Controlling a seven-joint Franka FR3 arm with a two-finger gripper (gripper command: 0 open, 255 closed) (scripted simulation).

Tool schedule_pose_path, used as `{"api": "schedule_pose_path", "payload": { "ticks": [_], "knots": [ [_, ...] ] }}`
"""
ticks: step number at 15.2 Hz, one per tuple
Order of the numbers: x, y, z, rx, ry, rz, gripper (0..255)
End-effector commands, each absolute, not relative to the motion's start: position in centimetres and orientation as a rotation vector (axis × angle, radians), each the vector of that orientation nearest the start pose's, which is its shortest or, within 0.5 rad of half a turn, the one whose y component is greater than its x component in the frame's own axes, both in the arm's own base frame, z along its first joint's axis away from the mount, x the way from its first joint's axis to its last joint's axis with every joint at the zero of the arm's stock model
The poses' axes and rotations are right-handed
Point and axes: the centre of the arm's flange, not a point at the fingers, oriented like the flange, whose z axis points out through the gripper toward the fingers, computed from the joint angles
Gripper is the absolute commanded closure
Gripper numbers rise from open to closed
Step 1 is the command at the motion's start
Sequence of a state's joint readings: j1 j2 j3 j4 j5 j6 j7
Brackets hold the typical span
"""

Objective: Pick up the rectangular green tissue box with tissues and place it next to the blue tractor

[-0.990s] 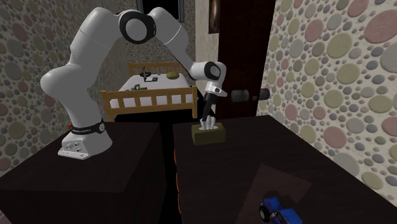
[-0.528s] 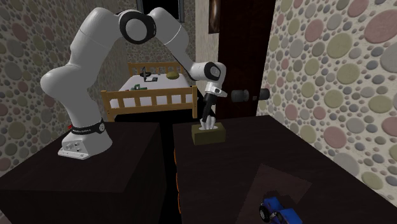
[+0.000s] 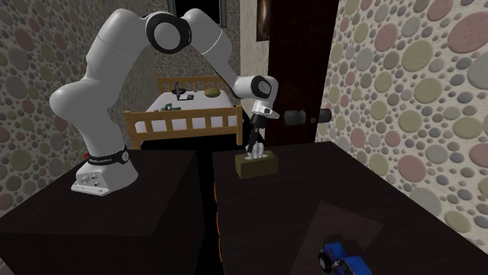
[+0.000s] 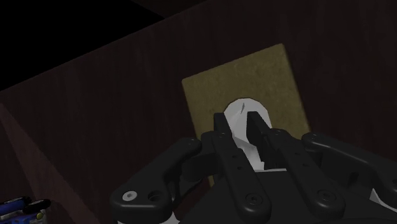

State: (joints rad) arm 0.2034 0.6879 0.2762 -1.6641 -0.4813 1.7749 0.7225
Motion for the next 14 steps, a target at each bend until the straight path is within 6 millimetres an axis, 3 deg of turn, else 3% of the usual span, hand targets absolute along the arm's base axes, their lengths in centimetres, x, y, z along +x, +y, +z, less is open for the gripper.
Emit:
{"api": "schedule_pose_path", "payload": {
  "ticks": [1, 14],
  "knots": [
    [57.3, 23.9, 18.7, 2.613, -0.029, -0.400, 255],
    [57.3, 23.9, 25.0, 2.614, -0.029, -0.400, 255]
  ]
}}
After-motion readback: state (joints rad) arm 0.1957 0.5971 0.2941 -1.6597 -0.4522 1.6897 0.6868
